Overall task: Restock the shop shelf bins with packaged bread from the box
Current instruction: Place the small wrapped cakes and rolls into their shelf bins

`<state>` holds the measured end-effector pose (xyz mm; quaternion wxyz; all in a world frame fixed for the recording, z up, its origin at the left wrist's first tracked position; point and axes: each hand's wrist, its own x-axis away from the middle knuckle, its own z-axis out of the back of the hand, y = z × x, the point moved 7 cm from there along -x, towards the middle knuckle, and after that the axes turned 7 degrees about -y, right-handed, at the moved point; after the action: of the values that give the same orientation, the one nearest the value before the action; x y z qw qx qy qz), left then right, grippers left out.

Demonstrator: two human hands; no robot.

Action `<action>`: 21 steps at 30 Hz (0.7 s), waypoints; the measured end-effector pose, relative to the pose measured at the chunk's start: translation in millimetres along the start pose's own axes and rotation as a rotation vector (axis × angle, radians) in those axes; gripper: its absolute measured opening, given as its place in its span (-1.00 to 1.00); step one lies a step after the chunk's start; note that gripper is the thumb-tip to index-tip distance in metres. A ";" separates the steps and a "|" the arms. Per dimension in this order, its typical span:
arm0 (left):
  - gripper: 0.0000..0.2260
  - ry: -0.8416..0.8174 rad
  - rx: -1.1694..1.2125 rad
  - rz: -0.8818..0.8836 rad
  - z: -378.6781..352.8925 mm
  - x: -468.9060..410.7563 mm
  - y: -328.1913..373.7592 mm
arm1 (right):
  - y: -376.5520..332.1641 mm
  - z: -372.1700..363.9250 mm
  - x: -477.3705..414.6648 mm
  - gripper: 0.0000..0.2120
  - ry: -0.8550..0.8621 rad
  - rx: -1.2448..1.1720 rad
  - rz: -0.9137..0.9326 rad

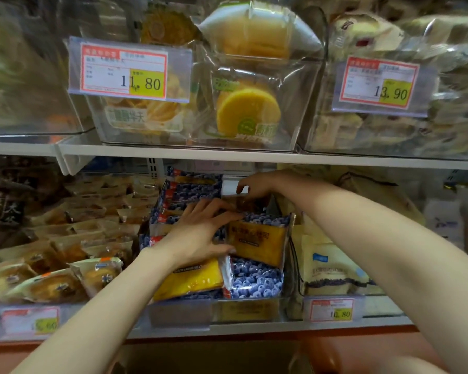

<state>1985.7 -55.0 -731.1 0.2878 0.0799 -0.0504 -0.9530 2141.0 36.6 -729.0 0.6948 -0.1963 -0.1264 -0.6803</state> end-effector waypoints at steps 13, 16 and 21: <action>-0.41 0.003 -0.004 0.012 0.3 1.6 0.8 | 7.2 -7.8 19.0 -0.89 -0.027 -0.758 0.016; -0.41 -0.006 -0.009 0.021 -0.4 2.1 0.4 | -3.8 -9.0 18.4 -0.74 -0.001 -0.631 0.065; -0.41 -0.019 -0.006 0.031 -0.5 2.2 1.1 | -9.7 9.1 12.3 -0.58 0.177 -0.509 0.115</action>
<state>1984.6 -57.1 -731.7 0.3025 0.0690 -0.0514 -0.9493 2132.7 29.6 -714.5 0.6690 -0.3113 0.1214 -0.6640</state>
